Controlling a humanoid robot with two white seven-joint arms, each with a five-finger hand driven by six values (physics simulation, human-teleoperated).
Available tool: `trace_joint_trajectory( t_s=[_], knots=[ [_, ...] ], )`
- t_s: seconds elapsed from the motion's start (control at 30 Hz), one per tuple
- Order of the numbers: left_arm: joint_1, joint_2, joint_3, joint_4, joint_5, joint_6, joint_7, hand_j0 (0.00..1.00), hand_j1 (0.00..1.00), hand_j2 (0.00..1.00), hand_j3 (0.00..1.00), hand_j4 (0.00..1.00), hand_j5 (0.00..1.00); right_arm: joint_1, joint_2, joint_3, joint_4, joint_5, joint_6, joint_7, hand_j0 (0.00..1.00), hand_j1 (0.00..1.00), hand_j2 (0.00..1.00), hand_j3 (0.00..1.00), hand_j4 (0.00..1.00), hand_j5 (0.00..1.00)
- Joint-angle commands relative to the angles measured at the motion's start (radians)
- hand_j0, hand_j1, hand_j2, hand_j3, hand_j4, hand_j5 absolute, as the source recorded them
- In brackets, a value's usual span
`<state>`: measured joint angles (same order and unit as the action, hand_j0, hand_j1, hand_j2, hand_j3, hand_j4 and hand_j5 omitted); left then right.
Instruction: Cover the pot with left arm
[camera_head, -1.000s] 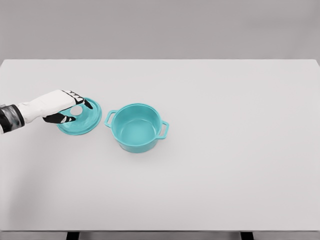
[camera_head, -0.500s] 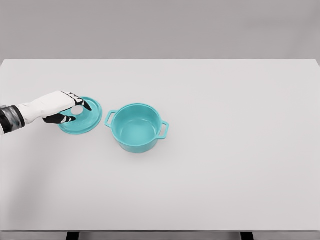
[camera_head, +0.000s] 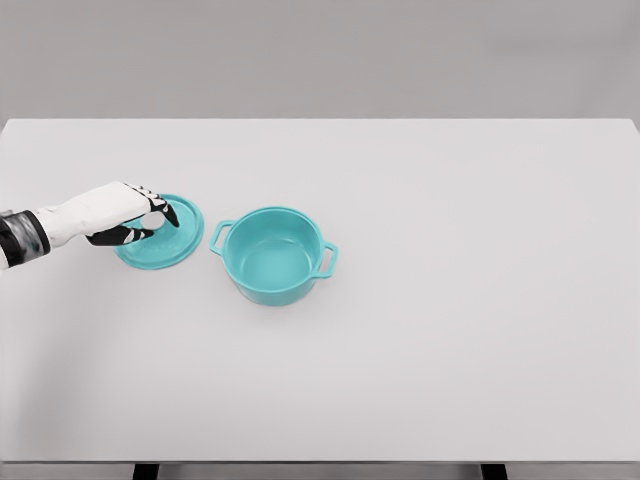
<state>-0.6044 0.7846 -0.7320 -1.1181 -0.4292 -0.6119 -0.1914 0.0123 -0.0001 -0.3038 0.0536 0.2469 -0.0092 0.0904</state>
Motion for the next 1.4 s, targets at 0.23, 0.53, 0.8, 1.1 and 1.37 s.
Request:
trace_joint_trajectory(
  t_s=[0.23, 0.53, 0.8, 1.1, 1.37],
  knots=[
    [-0.009, 0.002, 0.003, -0.011, 0.012, 0.001, 0.001, 0.51, 0.51, 0.51, 0.51, 0.51, 0.51, 0.000, 0.000, 0.000, 0.000, 0.000, 0.000, 0.000, 1.00, 1.00, 1.00, 1.00, 1.00, 1.00],
    [-0.015, 0.027, 0.008, -0.060, 0.018, 0.001, 0.001, 0.51, 0.51, 0.51, 0.51, 0.51, 0.51, 0.000, 0.000, 0.000, 0.000, 0.000, 0.000, 0.000, 1.00, 1.00, 1.00, 1.00, 1.00, 1.00],
    [-0.015, 0.087, 0.010, -0.140, 0.020, 0.001, 0.003, 0.51, 0.51, 0.51, 0.51, 0.51, 0.51, 0.000, 0.000, 0.000, 0.000, 0.000, 0.000, 0.000, 1.00, 1.00, 1.00, 1.00, 1.00, 1.00],
    [-0.012, 0.159, 0.005, -0.249, 0.055, 0.001, 0.003, 0.51, 0.51, 0.51, 0.51, 0.51, 0.51, 0.000, 0.000, 0.000, 0.000, 0.000, 0.000, 0.000, 1.00, 1.00, 1.00, 1.00, 1.00, 1.00],
    [-0.012, 0.193, 0.005, -0.336, 0.064, 0.001, 0.003, 0.51, 0.51, 0.51, 0.51, 0.51, 0.51, 0.000, 0.000, 0.000, 0.000, 0.000, 0.000, 0.000, 1.00, 1.00, 1.00, 1.00, 1.00, 1.00]
  ],
)
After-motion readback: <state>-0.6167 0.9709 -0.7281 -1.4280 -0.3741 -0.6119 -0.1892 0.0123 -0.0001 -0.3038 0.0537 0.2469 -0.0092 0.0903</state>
